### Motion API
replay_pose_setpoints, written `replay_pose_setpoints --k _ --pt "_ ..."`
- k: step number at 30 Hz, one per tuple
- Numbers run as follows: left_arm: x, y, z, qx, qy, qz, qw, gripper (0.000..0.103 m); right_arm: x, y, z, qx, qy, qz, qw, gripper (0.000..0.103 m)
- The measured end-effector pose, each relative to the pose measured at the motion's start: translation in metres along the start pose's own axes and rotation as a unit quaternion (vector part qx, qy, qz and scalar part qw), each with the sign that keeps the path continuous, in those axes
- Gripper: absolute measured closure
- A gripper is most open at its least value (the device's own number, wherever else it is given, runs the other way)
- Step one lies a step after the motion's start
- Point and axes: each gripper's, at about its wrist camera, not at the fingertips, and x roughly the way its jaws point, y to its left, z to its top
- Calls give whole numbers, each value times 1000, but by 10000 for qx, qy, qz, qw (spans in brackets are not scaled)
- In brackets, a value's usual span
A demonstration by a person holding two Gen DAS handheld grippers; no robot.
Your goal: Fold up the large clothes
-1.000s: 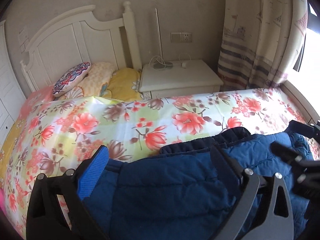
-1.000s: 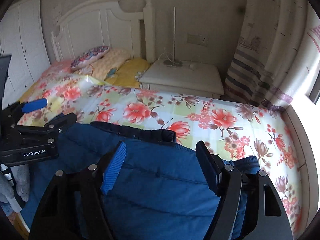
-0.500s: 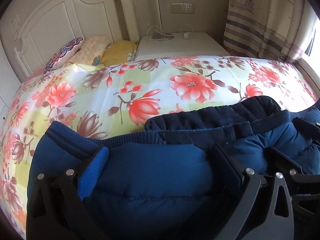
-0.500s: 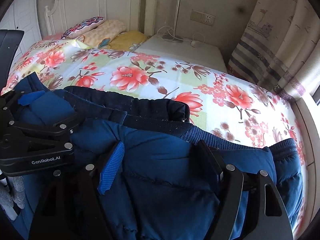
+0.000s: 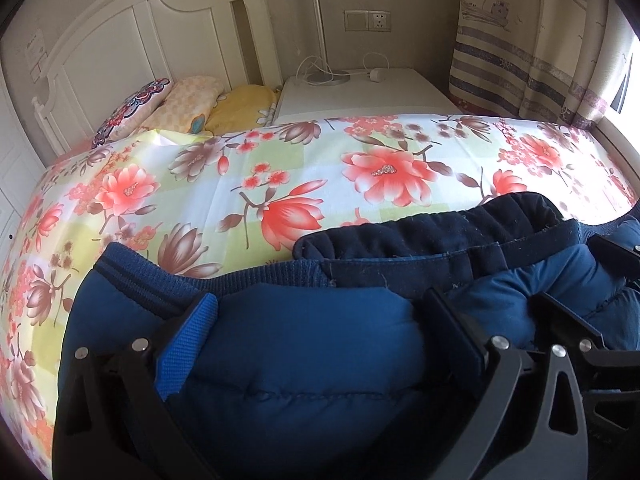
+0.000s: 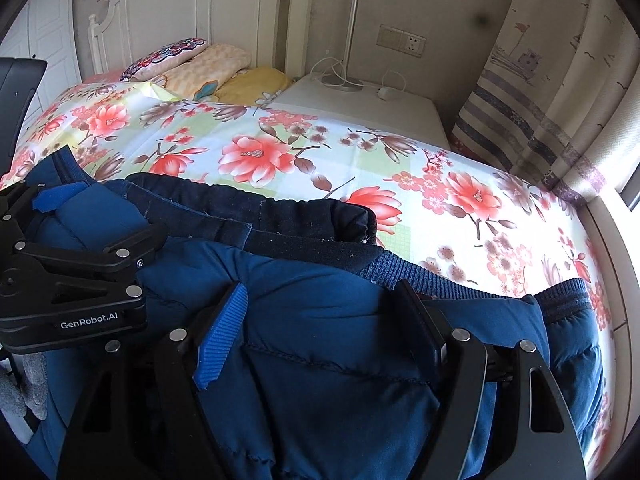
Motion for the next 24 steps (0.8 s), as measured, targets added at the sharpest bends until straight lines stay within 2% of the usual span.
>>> replay_pose_setpoints --k 2,3,6,8,9,10,11,12,13,14,16,18,20,21,23,24 --pt "-3 8 5 -95 195 -171 9996 2 -5 -10 5 44 184 169 9997 31" --pt "-9 15 8 -150 259 -233 9993 4 -14 -17 6 3 153 24 9999 31" --pt "-40 45 13 -357 -16 -331 9988 5 -40 -50 0 66 -159 -336 9993 28" --pt "-47 64 10 -399 -125 -61 9991 5 -40 -87 -14 407 -72 -527 9978 27" --pt "-43 77 5 -428 -111 133 9989 5 -35 -108 -24 600 -15 -743 9954 27" --pt "-33 90 -3 -476 -42 298 9984 5 -26 -127 -36 834 57 -741 9937 26" --pt "-16 104 -13 -602 145 354 9975 5 -16 -143 -47 1179 147 -400 9921 23" --pt "-1 117 -19 -898 420 79 9950 5 -5 -162 -59 1773 214 255 9836 20" --pt "8 131 -24 -1302 601 -318 9891 6 -1 -173 -66 2155 219 580 9745 19" --pt "9 144 -25 -1686 578 -474 9828 6 -3 -177 -68 2264 131 574 9722 20" --pt "5 142 -23 -1614 474 -310 9853 7 -8 -164 -61 1891 123 163 9818 20" --pt "-7 127 -20 -1236 233 101 9920 10 -18 -149 -54 1533 35 -278 9878 21" --pt "-29 115 -16 -1006 -147 584 9931 11 -40 -135 -46 1148 -205 -830 9897 24" --pt "-40 110 -14 -963 -304 619 9930 11 -53 -129 -43 1028 -382 -896 9899 24" --pt "-69 94 -5 -878 -576 191 9943 10 -83 -106 -31 803 -741 -662 9918 24" --pt "-80 81 1 -730 -655 132 9951 10 -90 -94 -27 651 -798 -560 9931 24"
